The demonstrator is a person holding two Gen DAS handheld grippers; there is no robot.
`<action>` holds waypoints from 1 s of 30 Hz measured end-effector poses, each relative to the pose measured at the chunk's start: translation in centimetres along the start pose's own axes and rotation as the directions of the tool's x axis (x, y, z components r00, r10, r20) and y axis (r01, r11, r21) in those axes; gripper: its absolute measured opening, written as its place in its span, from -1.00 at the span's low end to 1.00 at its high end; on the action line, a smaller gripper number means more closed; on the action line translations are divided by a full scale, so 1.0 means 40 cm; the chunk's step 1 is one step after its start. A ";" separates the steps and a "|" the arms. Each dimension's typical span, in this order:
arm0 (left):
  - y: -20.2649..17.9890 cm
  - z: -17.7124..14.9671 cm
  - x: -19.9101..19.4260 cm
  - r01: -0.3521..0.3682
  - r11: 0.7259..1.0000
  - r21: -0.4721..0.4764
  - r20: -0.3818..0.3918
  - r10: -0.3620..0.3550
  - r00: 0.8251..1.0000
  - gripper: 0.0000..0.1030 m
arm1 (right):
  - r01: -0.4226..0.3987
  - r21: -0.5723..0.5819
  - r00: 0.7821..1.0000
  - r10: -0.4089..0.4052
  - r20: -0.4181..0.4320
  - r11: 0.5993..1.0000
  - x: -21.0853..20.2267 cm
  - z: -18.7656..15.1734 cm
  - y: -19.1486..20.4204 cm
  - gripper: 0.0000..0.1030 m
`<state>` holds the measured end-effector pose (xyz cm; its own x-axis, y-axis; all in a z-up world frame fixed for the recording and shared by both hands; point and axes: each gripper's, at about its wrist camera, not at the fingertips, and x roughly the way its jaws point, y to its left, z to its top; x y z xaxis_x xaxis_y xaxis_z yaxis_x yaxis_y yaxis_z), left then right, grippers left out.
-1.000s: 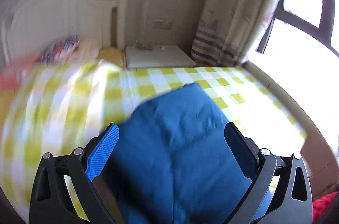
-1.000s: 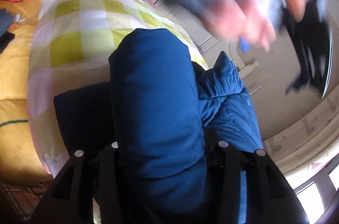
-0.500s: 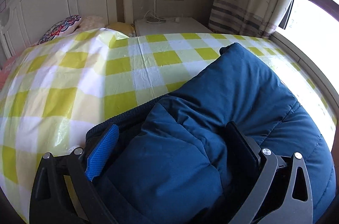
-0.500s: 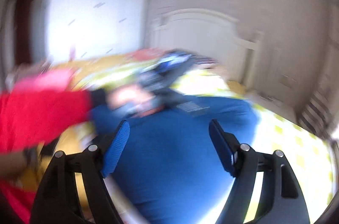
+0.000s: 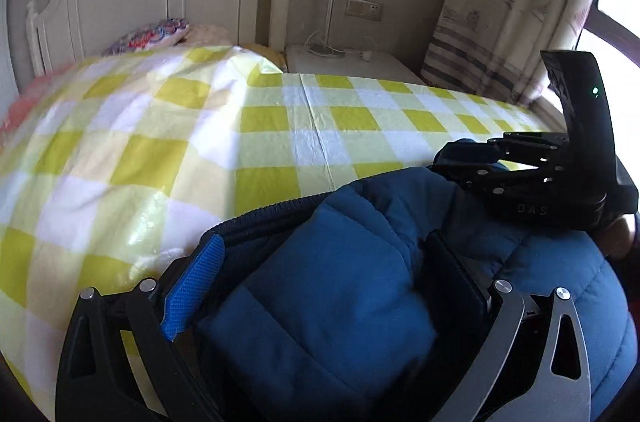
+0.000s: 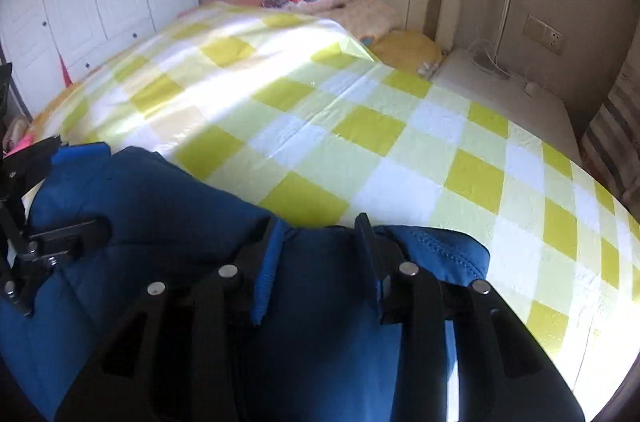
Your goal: Fold large clothes
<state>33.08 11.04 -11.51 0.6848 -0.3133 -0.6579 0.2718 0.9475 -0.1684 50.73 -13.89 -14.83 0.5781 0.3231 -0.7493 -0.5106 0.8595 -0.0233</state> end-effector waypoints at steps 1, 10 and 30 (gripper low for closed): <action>0.009 -0.001 -0.001 0.012 1.000 -0.014 -0.002 -0.012 1.000 0.91 | 0.014 -0.020 1.000 -0.014 -0.013 1.000 0.003 0.004 0.008 -0.28; -0.029 -0.009 -0.406 -0.006 0.999 0.038 0.244 -0.004 0.970 0.91 | 0.058 -0.058 0.998 -0.058 0.002 0.997 -0.017 -0.021 0.029 -0.29; -0.119 -0.405 -0.290 0.014 0.998 -0.056 0.191 -0.004 0.982 0.91 | -0.053 -0.391 0.986 -0.015 -0.168 0.919 -0.054 0.019 0.452 0.25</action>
<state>12.89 11.21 -14.95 0.8001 -0.3231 -0.5054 0.2435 0.9450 -0.2186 40.74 1.25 -13.11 0.4705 0.2392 -0.8494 -0.7485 0.6180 -0.2405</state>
